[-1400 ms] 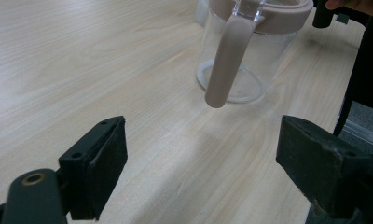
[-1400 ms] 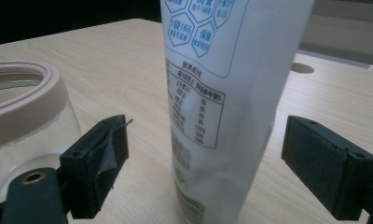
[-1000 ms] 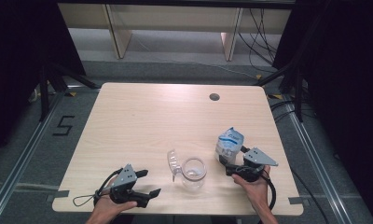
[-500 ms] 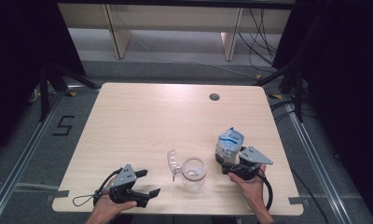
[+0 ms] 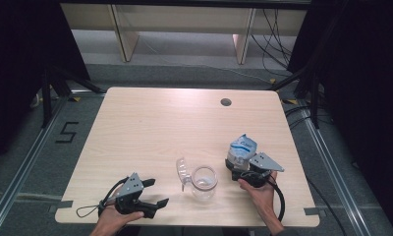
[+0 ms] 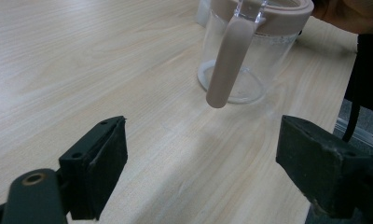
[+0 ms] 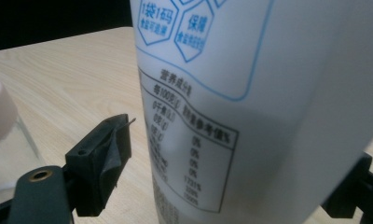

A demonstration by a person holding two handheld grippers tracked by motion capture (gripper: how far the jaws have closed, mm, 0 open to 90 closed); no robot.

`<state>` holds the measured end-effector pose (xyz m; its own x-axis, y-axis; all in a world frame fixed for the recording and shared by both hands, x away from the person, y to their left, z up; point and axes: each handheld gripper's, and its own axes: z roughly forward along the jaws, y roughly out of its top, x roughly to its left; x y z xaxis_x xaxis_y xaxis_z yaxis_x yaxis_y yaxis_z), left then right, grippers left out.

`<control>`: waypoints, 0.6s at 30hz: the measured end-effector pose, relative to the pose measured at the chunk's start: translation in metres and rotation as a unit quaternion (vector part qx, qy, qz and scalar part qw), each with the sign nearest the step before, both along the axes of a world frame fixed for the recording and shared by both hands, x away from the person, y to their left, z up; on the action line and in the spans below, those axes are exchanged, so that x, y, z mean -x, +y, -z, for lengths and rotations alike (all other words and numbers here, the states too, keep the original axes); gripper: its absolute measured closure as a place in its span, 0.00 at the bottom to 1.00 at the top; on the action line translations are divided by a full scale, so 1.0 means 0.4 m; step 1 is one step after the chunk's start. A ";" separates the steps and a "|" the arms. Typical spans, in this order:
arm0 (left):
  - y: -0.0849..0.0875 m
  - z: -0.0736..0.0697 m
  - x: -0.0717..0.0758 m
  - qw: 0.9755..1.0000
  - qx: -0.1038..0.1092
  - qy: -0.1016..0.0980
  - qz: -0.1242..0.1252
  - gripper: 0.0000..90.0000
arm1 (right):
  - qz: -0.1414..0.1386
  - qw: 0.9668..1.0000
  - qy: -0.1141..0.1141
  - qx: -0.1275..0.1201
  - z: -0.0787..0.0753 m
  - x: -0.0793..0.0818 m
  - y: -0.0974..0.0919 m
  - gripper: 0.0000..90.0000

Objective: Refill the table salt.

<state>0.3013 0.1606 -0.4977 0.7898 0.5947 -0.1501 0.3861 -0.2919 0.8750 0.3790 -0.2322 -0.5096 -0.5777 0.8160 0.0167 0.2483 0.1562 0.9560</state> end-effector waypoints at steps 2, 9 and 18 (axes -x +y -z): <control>0.001 0.000 0.000 1.000 -0.004 0.000 0.000 0.18 | -0.005 1.000 0.002 -0.001 0.002 -0.003 -0.001 0.22; 0.000 0.000 0.001 1.000 -0.001 0.003 -0.002 0.18 | -0.010 1.000 0.005 -0.008 0.004 -0.008 -0.003 0.27; -0.001 0.000 0.002 1.000 0.000 0.004 -0.001 0.18 | -0.008 1.000 0.014 -0.004 0.009 -0.012 -0.005 0.32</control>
